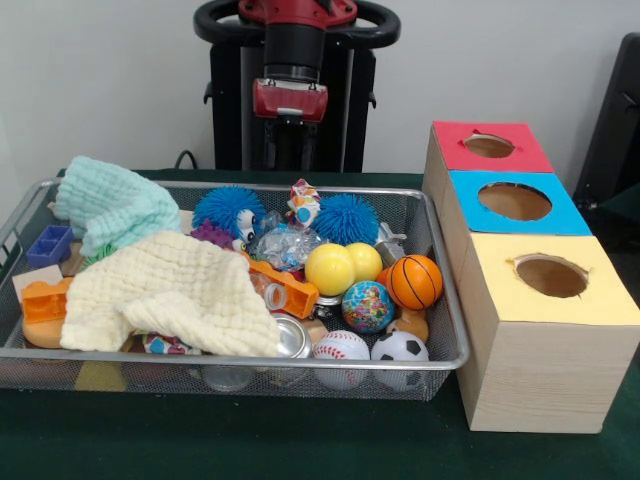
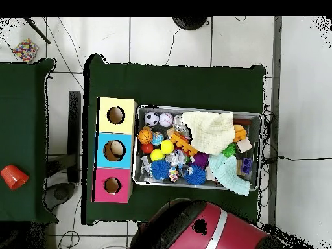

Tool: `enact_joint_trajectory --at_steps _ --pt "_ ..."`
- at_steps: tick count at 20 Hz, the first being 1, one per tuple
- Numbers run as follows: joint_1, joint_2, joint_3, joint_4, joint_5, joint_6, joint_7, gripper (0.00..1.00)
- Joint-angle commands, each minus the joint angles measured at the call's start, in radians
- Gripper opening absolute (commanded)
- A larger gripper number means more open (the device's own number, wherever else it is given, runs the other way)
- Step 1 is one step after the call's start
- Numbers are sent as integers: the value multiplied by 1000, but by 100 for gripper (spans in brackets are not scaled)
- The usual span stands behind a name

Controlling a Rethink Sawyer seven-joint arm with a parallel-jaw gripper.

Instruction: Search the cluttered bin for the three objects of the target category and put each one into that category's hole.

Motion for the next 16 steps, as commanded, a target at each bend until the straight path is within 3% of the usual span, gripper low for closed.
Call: enact_joint_trajectory --at_steps 1,4,16 --pt "9 94 40 -84 -14 -153 197 100" --pt "10 145 34 -88 -14 -202 199 100" --pt "-40 316 53 -233 7 -295 200 100"
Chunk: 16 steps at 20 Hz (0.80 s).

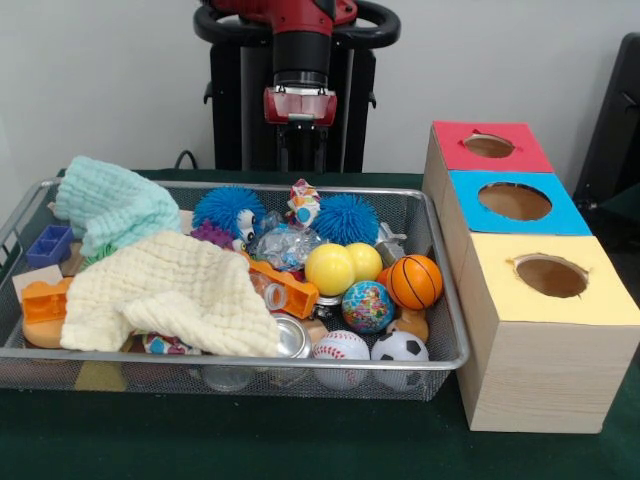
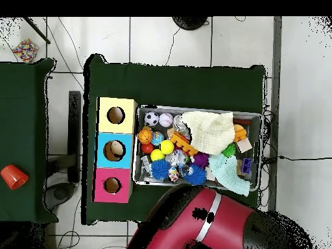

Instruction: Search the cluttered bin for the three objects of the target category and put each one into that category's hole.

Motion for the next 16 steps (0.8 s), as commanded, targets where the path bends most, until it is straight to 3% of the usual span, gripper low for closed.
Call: enact_joint_trajectory --at_steps 1,5,7,13,16 --pt "-38 169 60 -209 29 -71 203 100" --pt "-54 146 66 -207 19 -28 225 100" --pt "-69 85 83 -180 9 103 246 100" --pt "-93 -246 160 -24 70 472 222 100" --pt "-91 -366 201 5 106 587 230 100"
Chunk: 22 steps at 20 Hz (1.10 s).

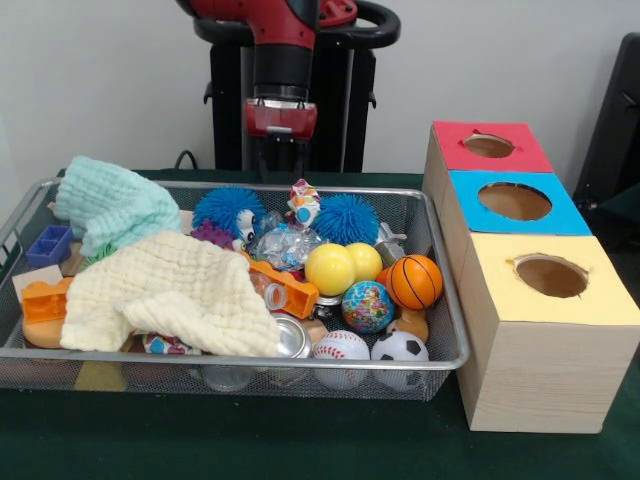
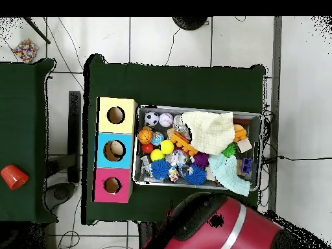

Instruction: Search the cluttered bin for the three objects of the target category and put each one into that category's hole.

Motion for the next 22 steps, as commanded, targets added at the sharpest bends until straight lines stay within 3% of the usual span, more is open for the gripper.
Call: enact_joint_trajectory --at_steps 1,5,11,14,22 --pt "-20 -279 173 27 107 317 238 100" --pt "-35 -338 212 35 109 402 270 100" --pt "-65 -483 278 83 151 590 279 100" --pt "-79 -515 305 84 165 632 274 100" --pt "-138 -662 395 97 234 862 224 100"
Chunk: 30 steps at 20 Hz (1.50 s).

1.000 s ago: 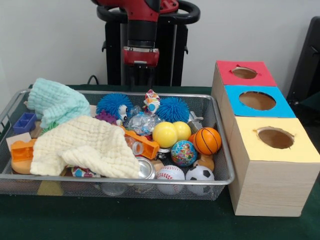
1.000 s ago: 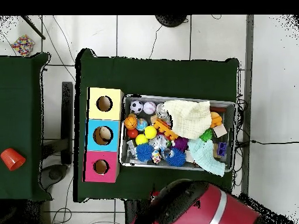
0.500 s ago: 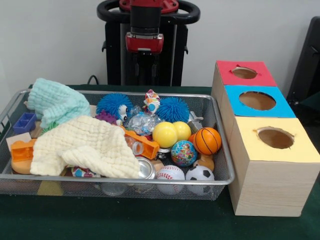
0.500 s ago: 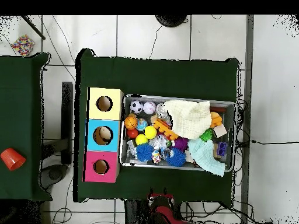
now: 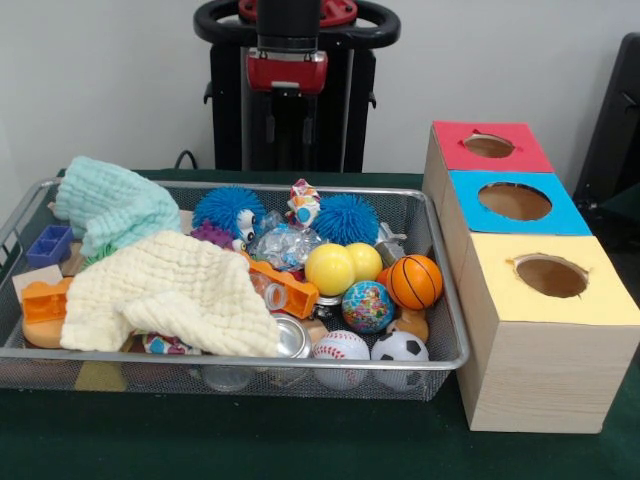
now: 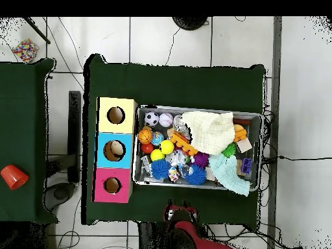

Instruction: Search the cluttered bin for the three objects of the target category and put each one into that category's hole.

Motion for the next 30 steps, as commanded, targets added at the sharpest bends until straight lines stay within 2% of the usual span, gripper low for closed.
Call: enact_joint_trajectory --at_steps 1,5,9,14,18,22,30 --pt "-55 -145 177 -50 114 246 213 100" --pt "-66 -182 197 -59 135 305 196 100" --pt "-84 -182 214 -67 137 327 182 100" --pt "-86 -162 211 -70 127 305 182 100" --pt "-52 -125 164 -62 107 211 203 100" --pt "-64 -126 175 -67 106 234 193 100" --pt "-46 -115 157 -68 107 209 200 100"
